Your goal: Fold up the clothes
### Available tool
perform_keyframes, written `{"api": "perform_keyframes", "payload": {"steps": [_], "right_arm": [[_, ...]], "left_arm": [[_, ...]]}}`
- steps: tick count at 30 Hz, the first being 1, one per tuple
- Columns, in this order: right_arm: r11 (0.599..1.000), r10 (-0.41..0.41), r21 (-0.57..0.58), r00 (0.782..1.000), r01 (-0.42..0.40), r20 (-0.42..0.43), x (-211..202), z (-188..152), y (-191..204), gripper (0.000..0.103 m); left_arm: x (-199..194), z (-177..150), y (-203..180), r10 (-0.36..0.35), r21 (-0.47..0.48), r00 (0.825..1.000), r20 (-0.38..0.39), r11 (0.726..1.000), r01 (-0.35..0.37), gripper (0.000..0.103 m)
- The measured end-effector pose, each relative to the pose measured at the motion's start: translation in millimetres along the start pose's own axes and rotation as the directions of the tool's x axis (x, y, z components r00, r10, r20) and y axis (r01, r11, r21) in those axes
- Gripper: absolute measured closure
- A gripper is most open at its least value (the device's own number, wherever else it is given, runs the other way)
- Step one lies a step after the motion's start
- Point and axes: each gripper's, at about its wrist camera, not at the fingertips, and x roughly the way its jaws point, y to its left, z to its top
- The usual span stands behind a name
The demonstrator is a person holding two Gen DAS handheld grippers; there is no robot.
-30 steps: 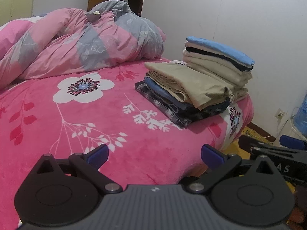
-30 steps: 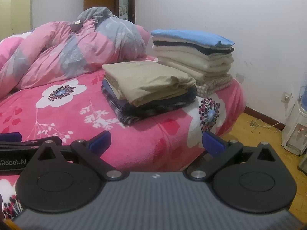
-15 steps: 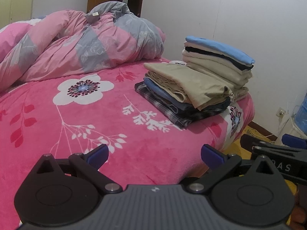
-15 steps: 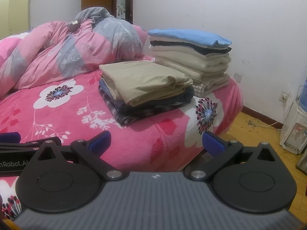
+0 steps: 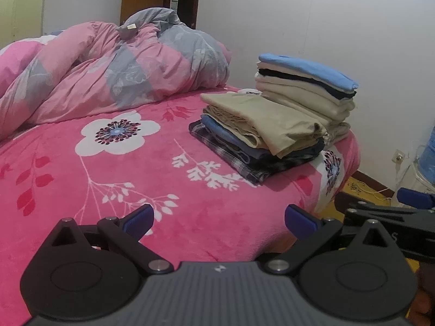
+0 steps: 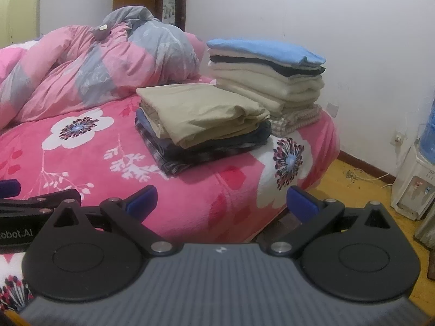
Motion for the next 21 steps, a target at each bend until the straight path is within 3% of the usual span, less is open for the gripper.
{"api": "perform_keyframes", "payload": {"steps": [21], "right_arm": [[0.999,-0.033,0.010,0.999,0.034,-0.040,9,-8,-8,0.001]], "left_arm": [[11,-10,-6,-0.018,0.019,0.999,-0.038,1.000,0.018,0.000]]}}
